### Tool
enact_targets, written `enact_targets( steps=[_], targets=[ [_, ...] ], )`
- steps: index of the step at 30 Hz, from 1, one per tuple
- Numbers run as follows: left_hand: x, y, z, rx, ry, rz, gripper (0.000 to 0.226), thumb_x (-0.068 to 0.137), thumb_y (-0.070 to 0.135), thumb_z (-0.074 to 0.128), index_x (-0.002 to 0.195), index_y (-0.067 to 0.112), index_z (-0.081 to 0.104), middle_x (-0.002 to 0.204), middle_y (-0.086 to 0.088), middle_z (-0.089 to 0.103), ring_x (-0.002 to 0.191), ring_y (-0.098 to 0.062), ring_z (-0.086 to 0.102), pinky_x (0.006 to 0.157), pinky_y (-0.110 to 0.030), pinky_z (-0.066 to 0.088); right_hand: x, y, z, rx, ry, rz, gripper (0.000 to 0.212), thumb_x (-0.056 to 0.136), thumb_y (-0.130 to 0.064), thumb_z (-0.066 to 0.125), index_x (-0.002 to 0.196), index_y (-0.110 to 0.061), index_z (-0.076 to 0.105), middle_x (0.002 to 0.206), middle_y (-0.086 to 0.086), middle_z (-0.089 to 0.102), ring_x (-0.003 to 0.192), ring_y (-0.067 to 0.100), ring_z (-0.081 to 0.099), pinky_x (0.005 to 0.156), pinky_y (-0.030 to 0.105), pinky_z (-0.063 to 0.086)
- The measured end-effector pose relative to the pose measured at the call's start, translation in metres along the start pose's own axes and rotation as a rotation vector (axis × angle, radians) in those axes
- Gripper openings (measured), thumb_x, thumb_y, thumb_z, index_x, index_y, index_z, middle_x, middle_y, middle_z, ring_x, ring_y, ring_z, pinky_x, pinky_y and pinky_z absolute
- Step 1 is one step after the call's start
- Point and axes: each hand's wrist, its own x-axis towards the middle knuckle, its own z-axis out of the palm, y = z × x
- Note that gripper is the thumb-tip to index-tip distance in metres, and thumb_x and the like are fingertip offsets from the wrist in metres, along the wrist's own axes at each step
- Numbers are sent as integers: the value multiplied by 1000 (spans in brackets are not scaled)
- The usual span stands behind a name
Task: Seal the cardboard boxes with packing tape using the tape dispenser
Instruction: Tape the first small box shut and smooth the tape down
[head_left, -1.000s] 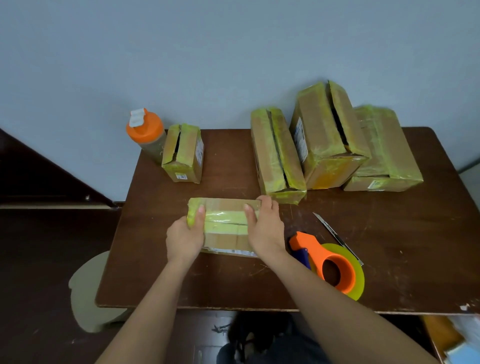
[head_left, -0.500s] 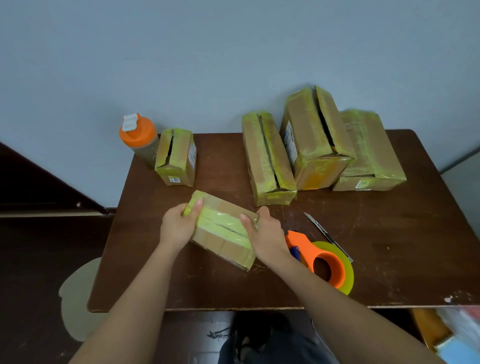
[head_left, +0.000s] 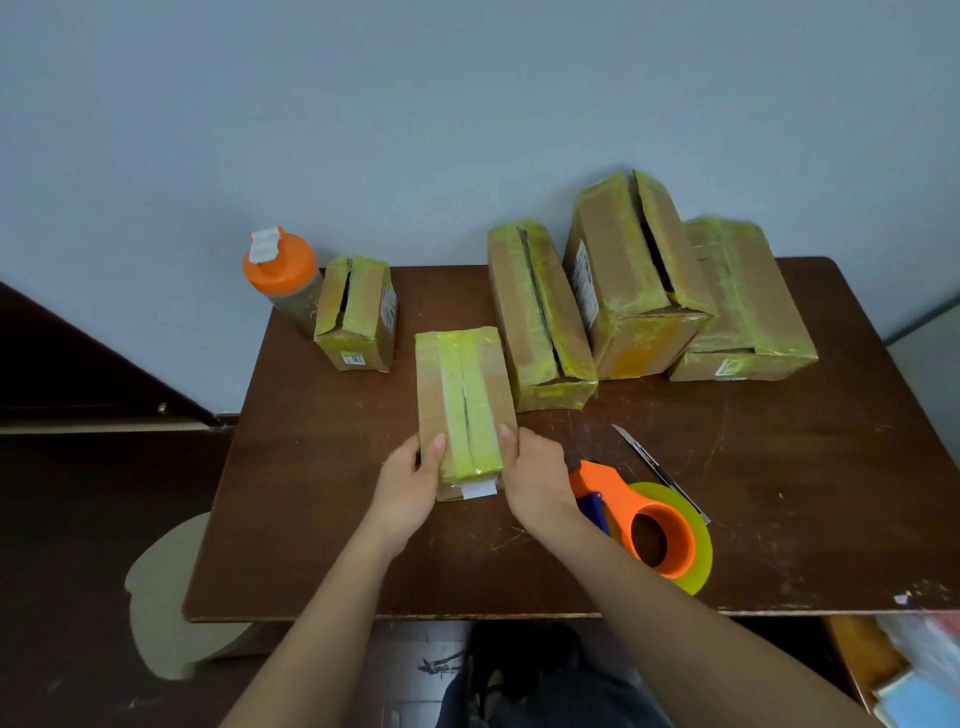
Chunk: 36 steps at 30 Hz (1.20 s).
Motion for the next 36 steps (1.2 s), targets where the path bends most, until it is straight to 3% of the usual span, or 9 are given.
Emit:
enact_targets(
  steps=[3,6,11,13,16,21,25,28,36],
  targets=[
    [-4,9,1,102,32,27,33,101,37,42,124,20,60,113,5,68,105,-14,63,96,-40,51,4,-1,-11,-60,-68,-55,40,107,-36,27,87,-11,51,85,10,57,82,28,57,71,35,43],
    [-11,14,3,203,81,53,40,102,36,41,131,13,55,120,1,63,113,-17,58,97,-32,46,5,-1,-30,-130,-159,-78,47,106,-39,25,94,-8,58,88,13,64,84,31,63,79,42,51],
    [-19,28,2,329,168,127,42,104,31,32,138,10,44,130,-5,54,124,-25,49,94,-28,36,-17,22,-64,-226,191,26,33,100,-49,41,100,-17,50,100,4,60,95,27,61,75,39,50],
    [-22,34,3,402,252,168,44,104,29,35,140,4,41,138,-9,48,129,-26,43,98,-28,33,-30,36,-75,-338,217,169,56,92,-60,49,116,-10,46,116,9,57,109,30,58,82,40,49],
    [-25,42,9,478,349,280,42,100,20,44,139,5,43,136,-11,47,121,-21,46,94,-25,34,-43,58,-85,-525,26,395,91,78,-80,52,127,-3,45,130,13,53,123,31,52,94,38,46],
    [-35,59,31,535,364,414,38,95,8,48,133,5,50,124,-9,50,111,-21,51,90,-25,38,-51,86,-78,-536,-268,485,75,73,-81,57,111,-16,58,121,3,61,122,27,52,98,36,43],
    [-42,57,41,529,311,444,31,95,5,48,124,6,58,120,-7,54,105,-17,53,86,-24,39,-58,93,-67,-542,-147,434,60,77,-74,61,102,-20,51,107,-1,62,113,24,57,108,49,32],
    [-44,55,46,538,265,448,27,95,5,47,117,7,62,114,-3,54,107,-16,53,85,-21,38,-61,90,-66,-590,-102,346,50,84,-68,58,87,-20,46,87,-3,57,100,20,62,110,47,25],
    [-34,62,53,552,174,443,26,96,4,48,116,9,64,112,-3,60,91,-12,55,81,-20,41,-60,75,-79,-548,-139,236,26,92,-36,60,109,-15,60,105,2,63,105,23,62,94,34,46]
  ],
)
